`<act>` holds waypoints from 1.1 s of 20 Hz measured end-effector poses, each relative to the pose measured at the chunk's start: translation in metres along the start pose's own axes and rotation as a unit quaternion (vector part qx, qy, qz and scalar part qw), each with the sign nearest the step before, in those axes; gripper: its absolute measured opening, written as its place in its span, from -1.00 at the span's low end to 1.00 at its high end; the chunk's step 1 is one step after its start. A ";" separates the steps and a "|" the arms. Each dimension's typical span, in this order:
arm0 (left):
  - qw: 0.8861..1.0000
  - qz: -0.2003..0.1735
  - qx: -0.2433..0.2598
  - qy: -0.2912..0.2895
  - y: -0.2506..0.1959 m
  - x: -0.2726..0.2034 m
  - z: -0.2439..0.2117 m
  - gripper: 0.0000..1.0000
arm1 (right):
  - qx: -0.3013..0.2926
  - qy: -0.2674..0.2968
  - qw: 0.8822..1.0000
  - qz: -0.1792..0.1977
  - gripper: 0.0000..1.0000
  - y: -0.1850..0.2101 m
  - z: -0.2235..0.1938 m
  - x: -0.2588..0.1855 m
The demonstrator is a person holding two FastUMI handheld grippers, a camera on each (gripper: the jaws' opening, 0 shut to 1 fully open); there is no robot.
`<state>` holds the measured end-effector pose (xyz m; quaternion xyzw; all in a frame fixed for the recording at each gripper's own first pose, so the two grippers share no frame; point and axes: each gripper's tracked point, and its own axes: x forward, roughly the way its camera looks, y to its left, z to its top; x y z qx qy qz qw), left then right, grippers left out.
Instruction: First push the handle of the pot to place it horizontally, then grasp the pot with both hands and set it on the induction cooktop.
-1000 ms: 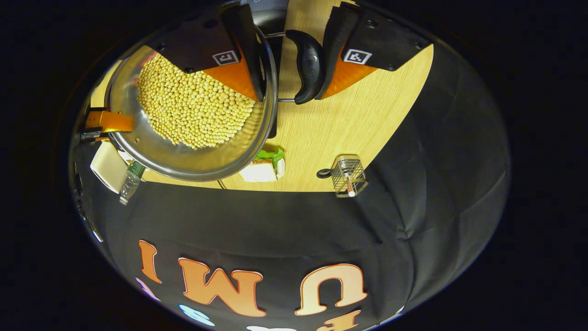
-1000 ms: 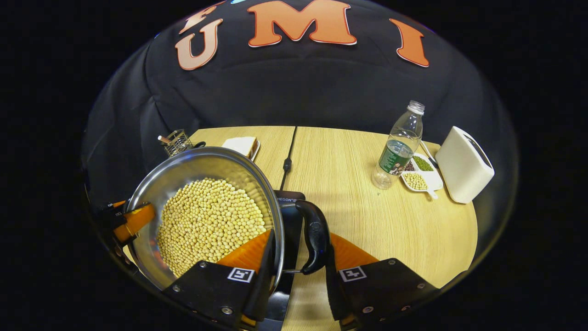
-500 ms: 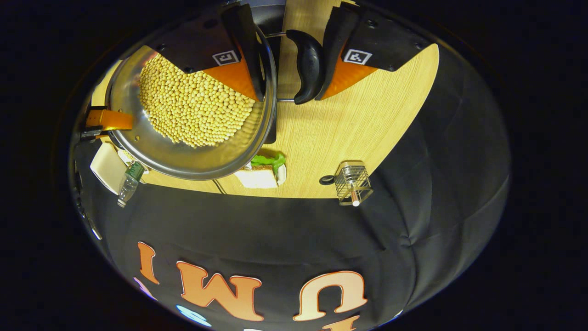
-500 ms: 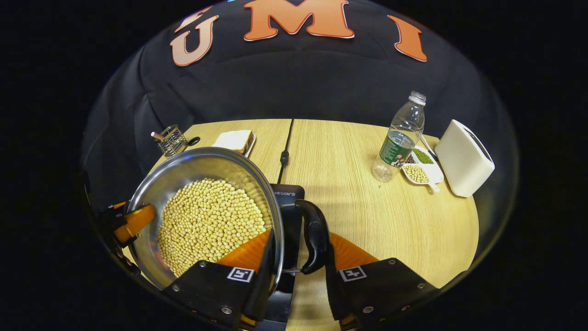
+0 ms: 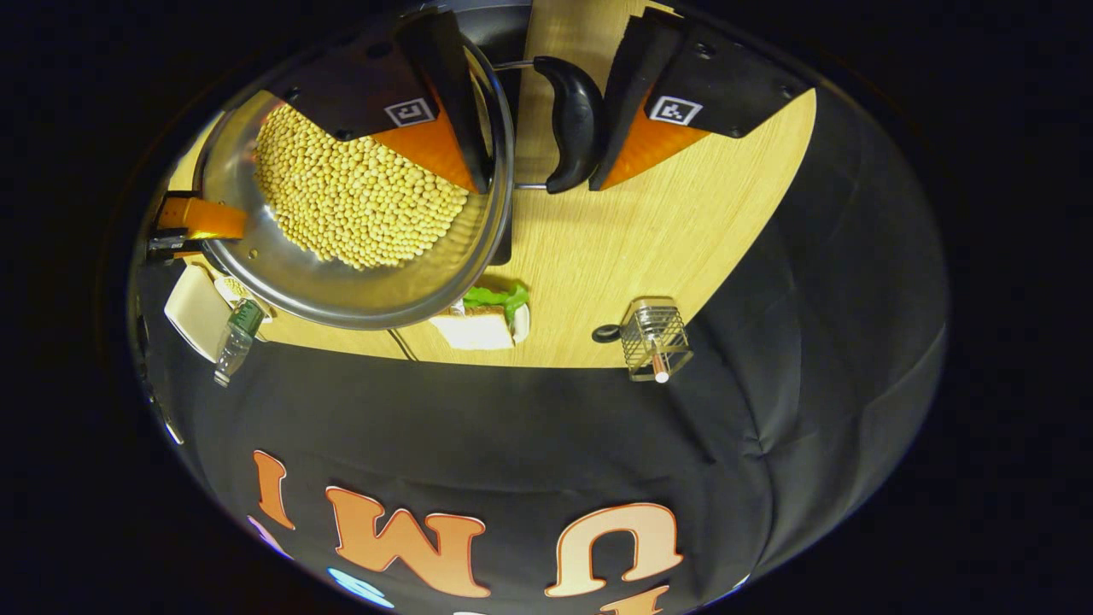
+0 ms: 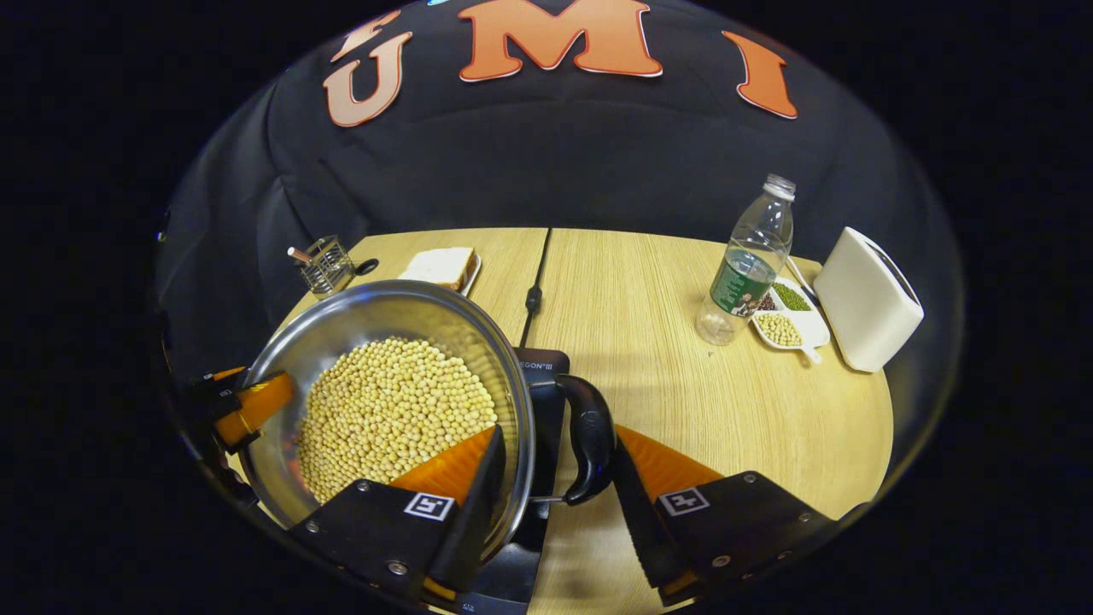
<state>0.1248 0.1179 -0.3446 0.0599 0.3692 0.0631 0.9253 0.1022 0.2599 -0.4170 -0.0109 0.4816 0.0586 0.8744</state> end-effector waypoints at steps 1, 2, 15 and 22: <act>1.000 0.009 0.010 -0.019 0.003 -0.007 0.013 0.46 | 0.004 -0.023 1.000 0.001 0.48 -0.002 0.011 -0.007; 0.999 0.019 0.020 -0.040 0.007 -0.014 0.025 0.55 | 0.008 -0.042 0.999 -0.001 0.52 -0.008 0.020 -0.014; 0.968 0.029 0.014 -0.248 -0.038 -0.159 0.152 1.00 | -0.014 -0.304 0.951 -0.059 0.72 -0.082 0.114 -0.191; 0.938 -0.005 0.012 -0.347 -0.073 -0.259 0.186 1.00 | -0.015 -0.396 0.913 -0.100 0.87 -0.135 0.134 -0.287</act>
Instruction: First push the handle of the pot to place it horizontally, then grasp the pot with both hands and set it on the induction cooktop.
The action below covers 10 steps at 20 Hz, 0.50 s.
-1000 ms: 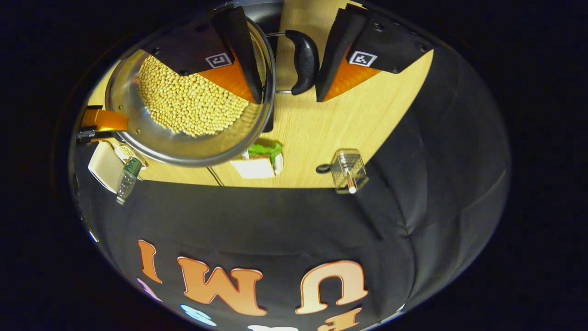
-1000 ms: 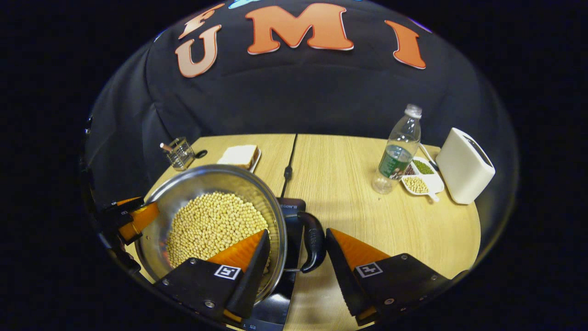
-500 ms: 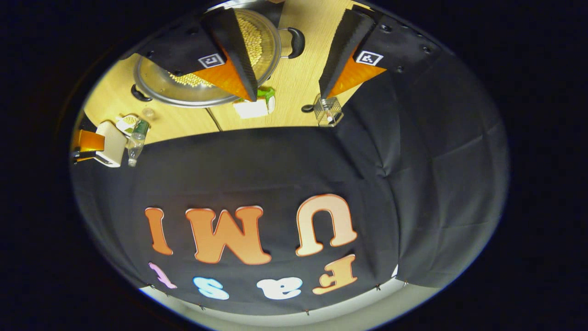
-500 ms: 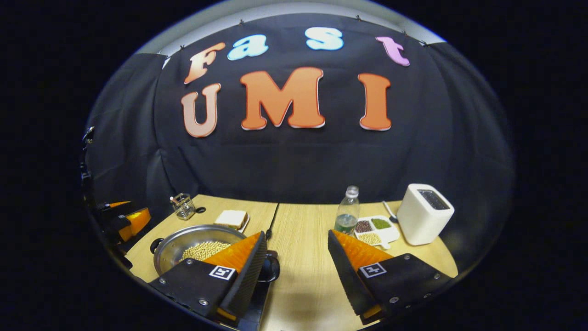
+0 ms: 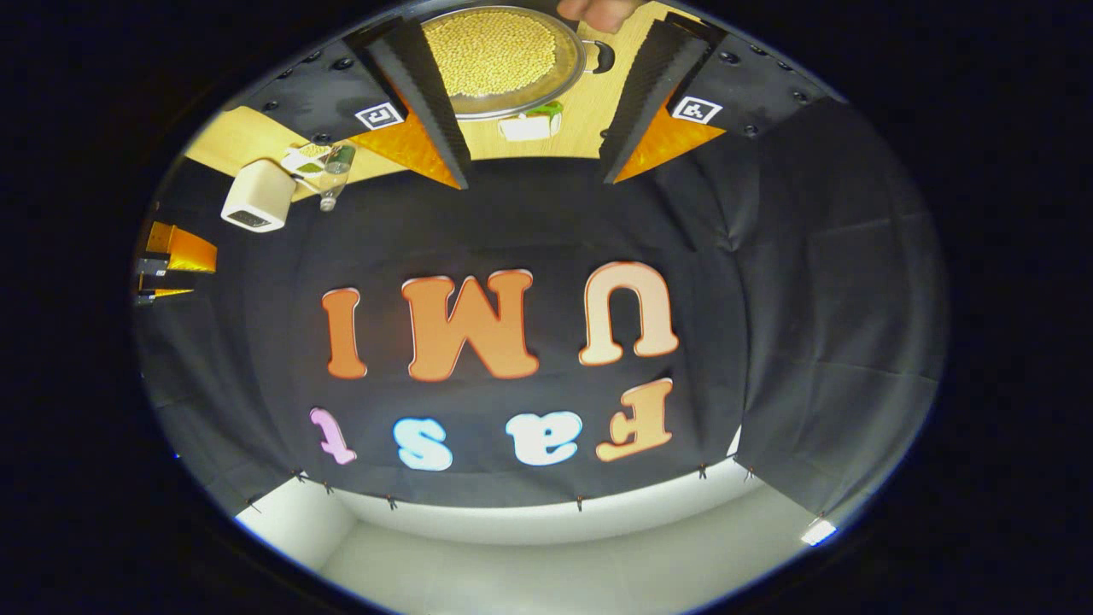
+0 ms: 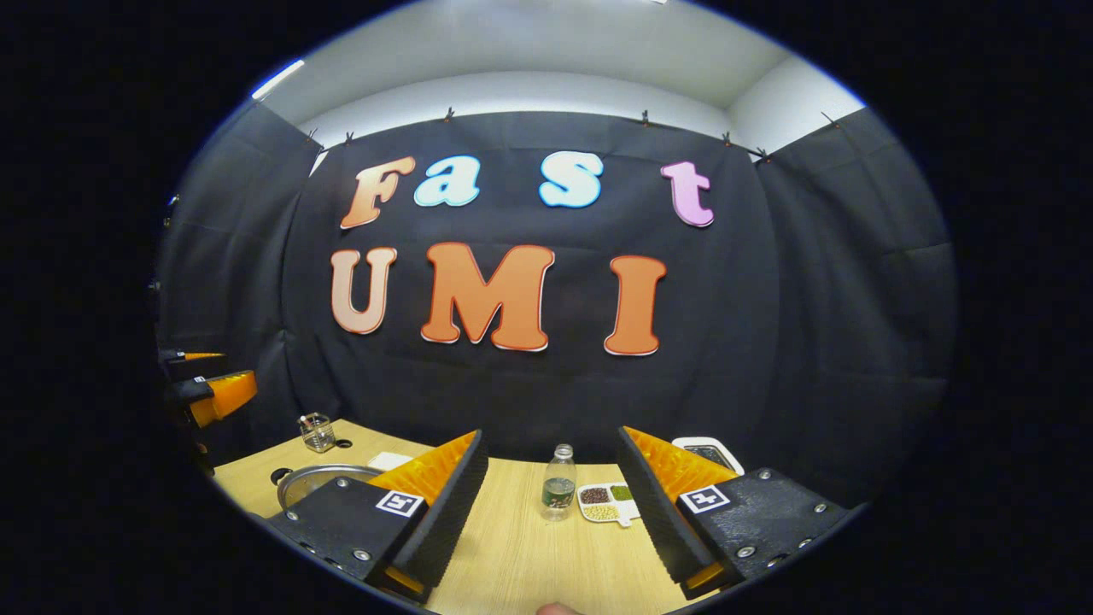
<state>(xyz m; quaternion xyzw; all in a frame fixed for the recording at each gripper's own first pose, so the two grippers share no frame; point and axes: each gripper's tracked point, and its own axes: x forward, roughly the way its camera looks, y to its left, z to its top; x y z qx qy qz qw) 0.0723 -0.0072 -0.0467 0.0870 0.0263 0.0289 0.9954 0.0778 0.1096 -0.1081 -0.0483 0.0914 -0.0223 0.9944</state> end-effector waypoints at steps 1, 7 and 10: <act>1.000 -0.004 -0.017 -0.020 -0.002 -0.007 0.017 1.00 | 0.003 -0.010 1.000 0.001 0.87 -0.006 0.006 -0.004; 0.994 -0.007 -0.093 -0.066 0.016 -0.050 0.082 0.98 | 0.004 -0.055 0.998 -0.019 0.96 -0.061 0.065 -0.044; 0.992 0.002 -0.092 -0.086 0.029 -0.069 0.105 0.95 | -0.016 -0.079 0.996 -0.028 0.87 -0.079 0.090 -0.063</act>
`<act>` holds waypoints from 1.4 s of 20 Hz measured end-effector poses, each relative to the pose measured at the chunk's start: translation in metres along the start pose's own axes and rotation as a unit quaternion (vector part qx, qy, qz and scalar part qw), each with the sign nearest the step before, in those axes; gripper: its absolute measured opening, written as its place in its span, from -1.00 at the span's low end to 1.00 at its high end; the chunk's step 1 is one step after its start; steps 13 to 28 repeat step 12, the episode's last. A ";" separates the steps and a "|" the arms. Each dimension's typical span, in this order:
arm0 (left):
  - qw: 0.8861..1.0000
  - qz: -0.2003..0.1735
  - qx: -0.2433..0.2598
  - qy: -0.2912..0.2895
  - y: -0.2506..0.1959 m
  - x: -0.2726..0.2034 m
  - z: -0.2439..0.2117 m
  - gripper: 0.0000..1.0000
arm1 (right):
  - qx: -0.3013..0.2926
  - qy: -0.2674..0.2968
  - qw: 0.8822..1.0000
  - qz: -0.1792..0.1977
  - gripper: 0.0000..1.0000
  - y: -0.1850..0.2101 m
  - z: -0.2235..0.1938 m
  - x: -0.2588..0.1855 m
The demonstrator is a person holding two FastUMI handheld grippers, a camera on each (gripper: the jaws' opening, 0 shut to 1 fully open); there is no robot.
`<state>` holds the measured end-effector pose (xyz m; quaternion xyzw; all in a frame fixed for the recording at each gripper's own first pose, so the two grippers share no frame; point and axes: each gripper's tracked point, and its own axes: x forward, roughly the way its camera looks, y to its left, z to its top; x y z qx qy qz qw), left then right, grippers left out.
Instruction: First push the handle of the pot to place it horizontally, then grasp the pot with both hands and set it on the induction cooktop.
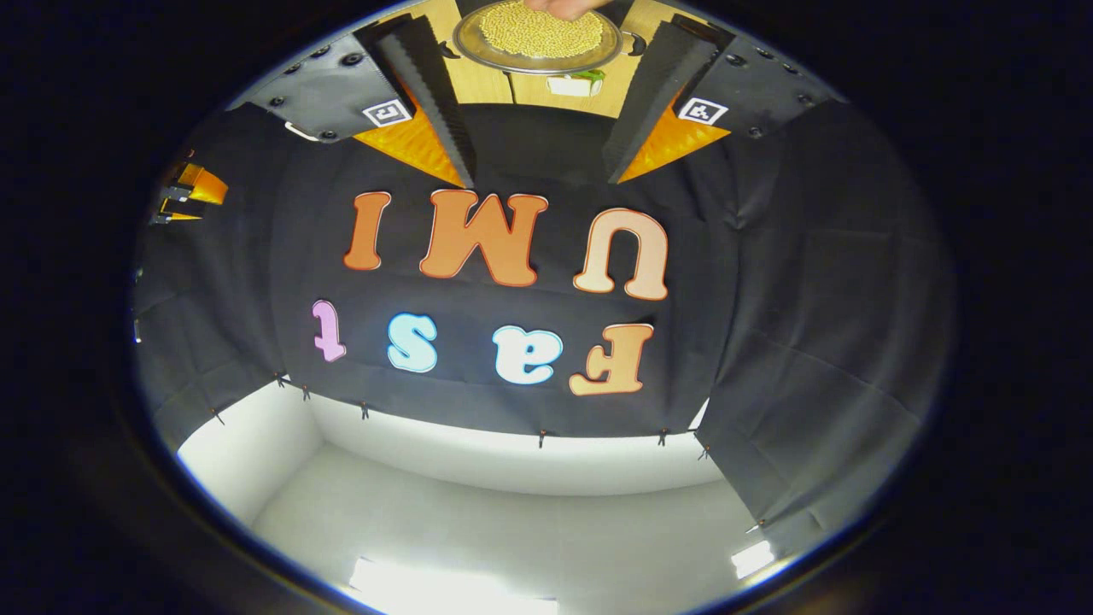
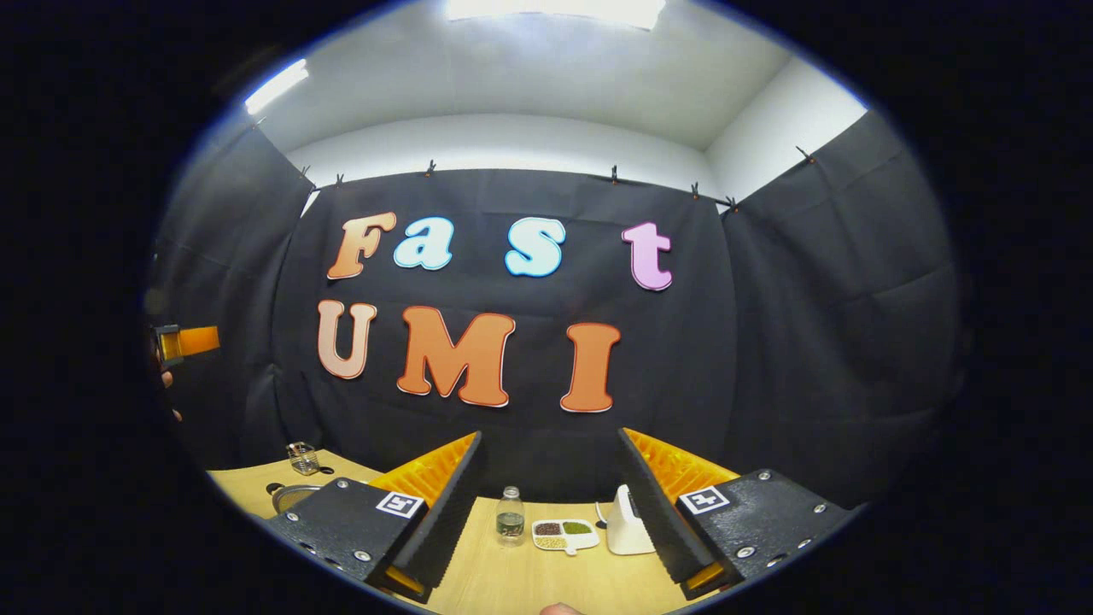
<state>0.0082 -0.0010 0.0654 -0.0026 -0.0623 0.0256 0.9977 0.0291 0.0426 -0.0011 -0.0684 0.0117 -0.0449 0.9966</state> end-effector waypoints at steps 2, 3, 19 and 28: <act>1.000 0.003 0.013 -0.010 -0.001 -0.012 0.010 0.97 | 0.001 -0.008 1.000 0.007 0.87 -0.002 0.010 -0.007; 1.000 0.004 0.015 -0.012 -0.003 -0.019 0.013 0.97 | 0.000 -0.008 1.000 0.012 0.94 -0.001 0.010 -0.010; 0.997 -0.027 0.041 -0.056 -0.028 -0.046 0.026 0.95 | -0.003 -0.020 1.000 0.018 0.88 -0.006 0.015 -0.010; 0.997 -0.027 0.041 -0.056 -0.028 -0.046 0.026 0.95 | -0.003 -0.020 1.000 0.018 0.88 -0.006 0.015 -0.010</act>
